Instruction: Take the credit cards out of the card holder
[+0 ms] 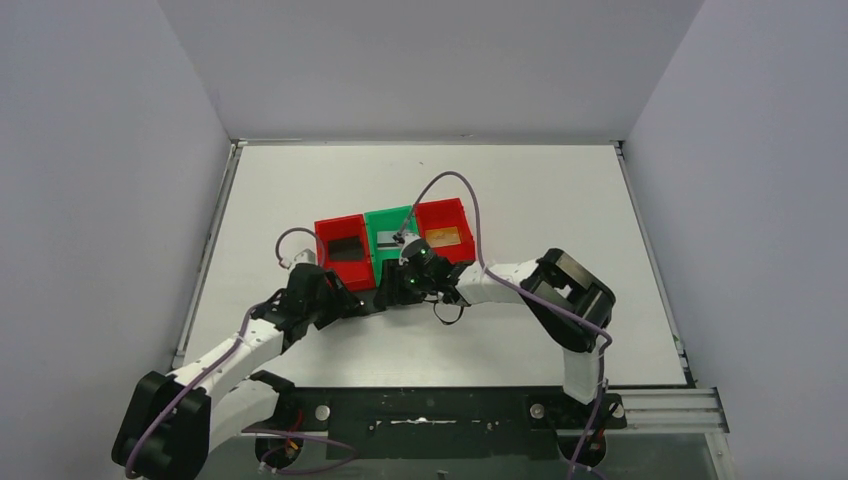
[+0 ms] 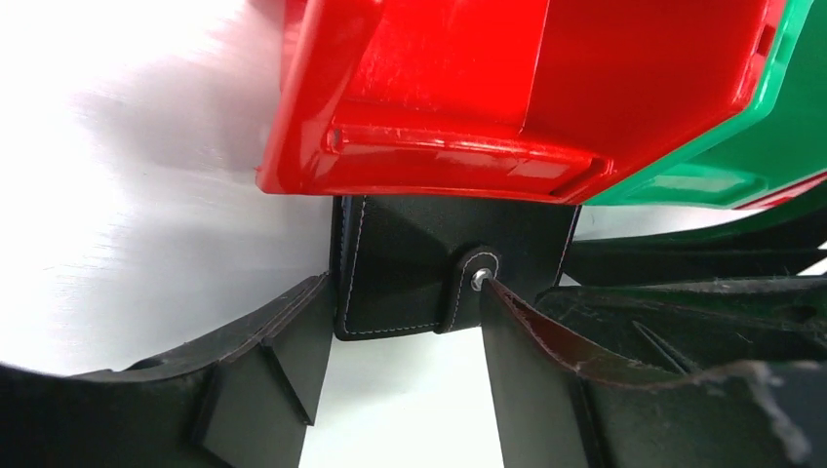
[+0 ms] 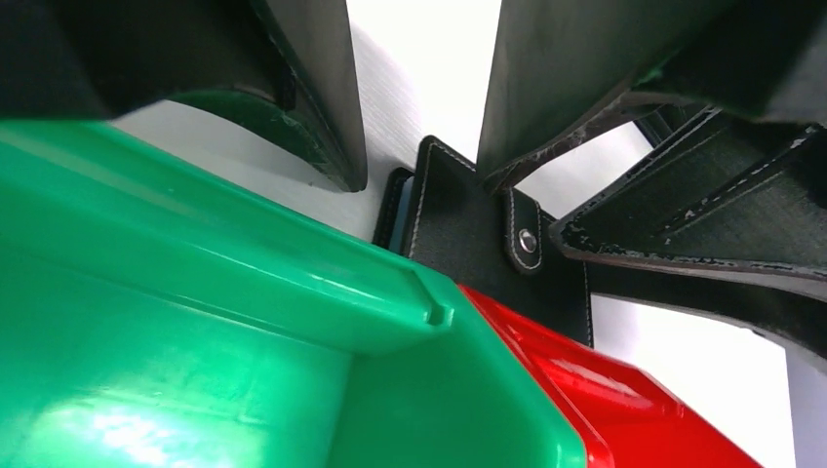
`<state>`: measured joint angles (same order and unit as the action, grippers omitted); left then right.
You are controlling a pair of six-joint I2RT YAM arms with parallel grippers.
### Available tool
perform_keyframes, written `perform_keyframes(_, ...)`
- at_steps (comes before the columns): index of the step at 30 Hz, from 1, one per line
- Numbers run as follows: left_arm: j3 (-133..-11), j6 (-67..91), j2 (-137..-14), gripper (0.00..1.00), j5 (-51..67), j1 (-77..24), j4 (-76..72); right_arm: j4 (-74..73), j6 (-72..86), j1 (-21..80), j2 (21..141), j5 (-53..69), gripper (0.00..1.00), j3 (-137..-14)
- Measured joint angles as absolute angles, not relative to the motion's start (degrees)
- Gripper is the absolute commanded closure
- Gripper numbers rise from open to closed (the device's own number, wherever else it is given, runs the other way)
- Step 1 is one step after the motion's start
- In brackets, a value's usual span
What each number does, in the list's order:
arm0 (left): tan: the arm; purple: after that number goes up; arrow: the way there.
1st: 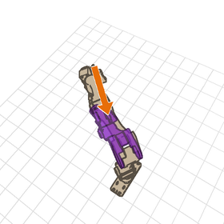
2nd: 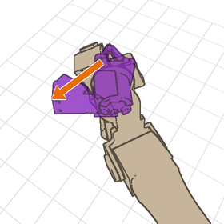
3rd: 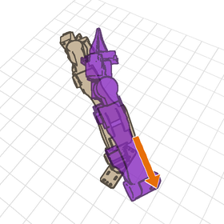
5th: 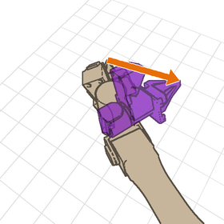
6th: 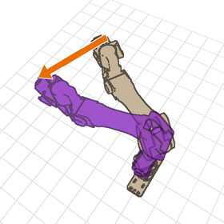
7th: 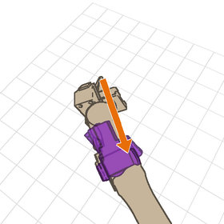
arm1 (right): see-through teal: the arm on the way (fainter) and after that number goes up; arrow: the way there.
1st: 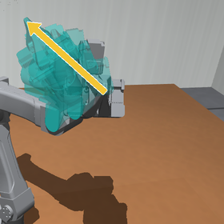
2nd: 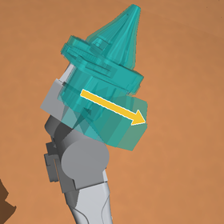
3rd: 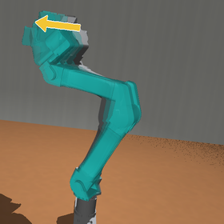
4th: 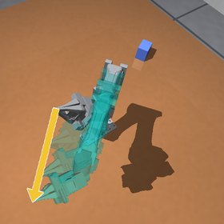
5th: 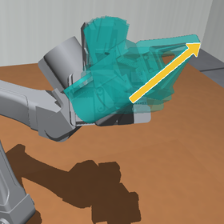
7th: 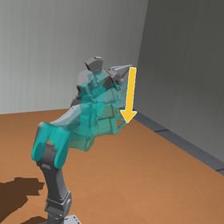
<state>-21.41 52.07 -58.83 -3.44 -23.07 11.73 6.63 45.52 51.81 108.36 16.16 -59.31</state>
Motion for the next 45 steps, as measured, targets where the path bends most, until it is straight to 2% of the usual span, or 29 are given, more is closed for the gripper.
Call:
perform_keyframes(4,-19.16,51.03,-58.28,0.52,-0.84,-23.07,8.78,7.64,43.97,51.86,109.40,18.33,0.61,-59.79)
perform_keyframes(7,-18.22,50.11,-58.15,0.62,0.73,-23.00,7.20,7.64,42.68,51.86,109.51,18.72,0.79,-59.79)
perform_keyframes(10,-18.13,48.71,-58.59,0.70,1.26,-22.70,6.90,7.07,41.89,51.62,109.51,18.41,0.86,-59.79)
perform_keyframes(15,-18.13,47.31,-60.18,0.75,1.98,-23.90,5.76,6.39,41.76,51.40,108.16,16.49,0.88,-58.63)
perform_keyframes(20,-18.15,49.19,-61.82,0.76,0.82,-34.39,3.27,3.84,41.85,51.24,100.62,13.15,0.88,-51.00)
perform_keyframes(25,-18.61,54.06,-63.99,0.73,-0.67,-47.53,1.39,-1.23,42.96,51.22,91.11,9.80,0.78,-42.87)
perform_keyframes(26,-18.81,54.81,-64.49,0.71,-0.60,-49.28,0.95,-2.70,43.24,51.33,89.52,8.82,0.73,-41.93)
perform_keyframes(27,-19.22,55.51,-65.28,0.69,-0.60,-51.40,0.56,-4.58,43.62,51.42,87.99,7.44,0.62,-41.36)
perform_keyframes(28,-19.94,56.16,-66.24,0.64,-0.60,-53.21,0.32,-6.59,44.07,51.42,86.50,5.74,0.51,-41.17)
perform_keyframes(31,-23.59,56.84,-68.75,0.47,-1.78,-57.39,1.04,-11.33,44.71,50.59,82.39,1.13,0.47,-41.12)
perform_keyframes(33,-26.63,56.86,-69.10,0.35,-3.73,-58.89,3.03,-14.87,45.10,48.27,79.09,-1.76,0.37,-41.12)
perform_keyframes(36,-30.44,56.84,-67.77,0.27,-8.16,-58.94,6.87,-18.81,46.81,45.21,74.70,-5.32,0.28,-41.12)
perform_keyframes(39,-31.92,55.90,-64.77,0.26,-9.41,-55.40,9.10,-19.44,49.93,44.51,68.23,-6.63,0.27,-39.33)
perform_keyframes(45,-31.94,50.17,-64.79,0.25,-5.15,-43.99,8.93,-9.54,59.79,45.71,59.35,-2.50,0.35,-26.63)
